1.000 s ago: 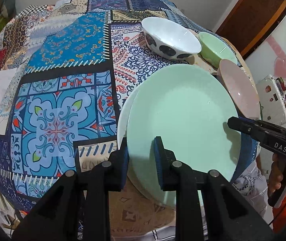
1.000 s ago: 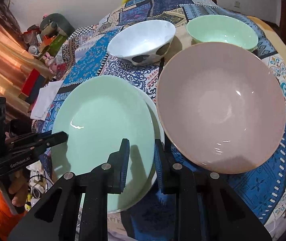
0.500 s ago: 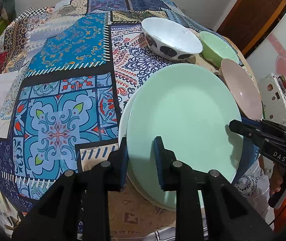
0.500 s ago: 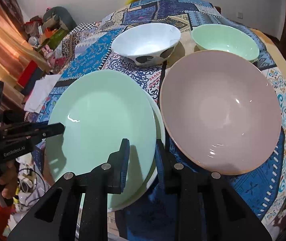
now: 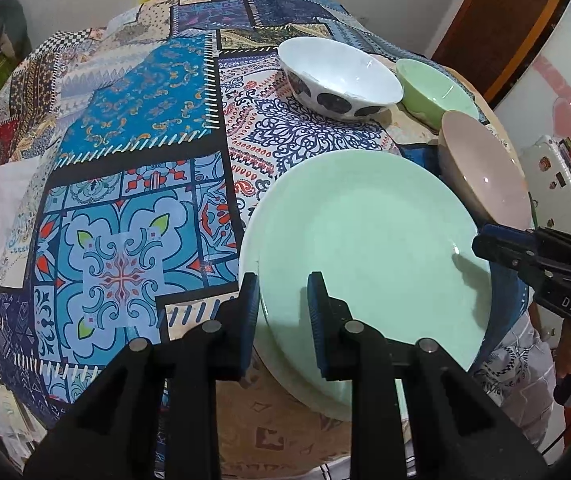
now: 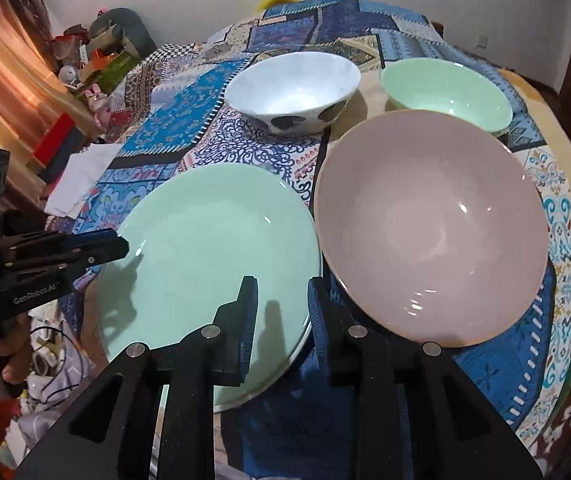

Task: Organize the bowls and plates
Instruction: 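Lower the pale green plate onto the white plate and open both tools, then reach both tools to the large mauve bowl and close on its rim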

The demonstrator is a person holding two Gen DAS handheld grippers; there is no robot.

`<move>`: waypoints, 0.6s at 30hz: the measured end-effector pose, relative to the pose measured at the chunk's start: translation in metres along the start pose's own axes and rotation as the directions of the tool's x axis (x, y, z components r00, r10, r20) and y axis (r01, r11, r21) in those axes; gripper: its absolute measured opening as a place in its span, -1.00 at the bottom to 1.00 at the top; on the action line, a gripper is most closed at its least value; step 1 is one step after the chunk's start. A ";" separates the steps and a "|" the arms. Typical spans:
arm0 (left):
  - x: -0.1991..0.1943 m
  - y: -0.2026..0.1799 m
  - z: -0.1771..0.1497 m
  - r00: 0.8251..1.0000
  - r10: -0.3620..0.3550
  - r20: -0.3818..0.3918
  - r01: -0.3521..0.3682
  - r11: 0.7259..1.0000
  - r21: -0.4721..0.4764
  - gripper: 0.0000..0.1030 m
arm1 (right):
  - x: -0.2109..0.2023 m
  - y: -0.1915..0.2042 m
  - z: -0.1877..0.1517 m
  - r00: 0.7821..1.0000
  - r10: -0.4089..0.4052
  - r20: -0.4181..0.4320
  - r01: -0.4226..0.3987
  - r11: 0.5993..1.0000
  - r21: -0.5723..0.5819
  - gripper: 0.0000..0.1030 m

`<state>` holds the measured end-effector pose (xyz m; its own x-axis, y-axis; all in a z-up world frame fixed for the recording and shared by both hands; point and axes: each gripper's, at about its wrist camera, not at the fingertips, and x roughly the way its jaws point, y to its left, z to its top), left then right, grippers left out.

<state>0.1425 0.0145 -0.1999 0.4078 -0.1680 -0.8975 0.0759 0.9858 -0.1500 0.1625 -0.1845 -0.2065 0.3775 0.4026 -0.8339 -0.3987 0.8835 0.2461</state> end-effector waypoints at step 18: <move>-0.062 -0.038 0.014 0.977 -0.017 0.211 0.003 0.998 0.068 0.16 | -0.067 -0.020 -0.007 0.976 -0.077 0.204 0.066 0.996 0.061 -0.47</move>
<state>0.1274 -0.0126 -0.1330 0.5890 -0.1826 -0.7872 0.1385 0.9825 -0.1243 0.1397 -0.2307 -0.1590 0.5697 0.3734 -0.7321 -0.3210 0.9212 0.2199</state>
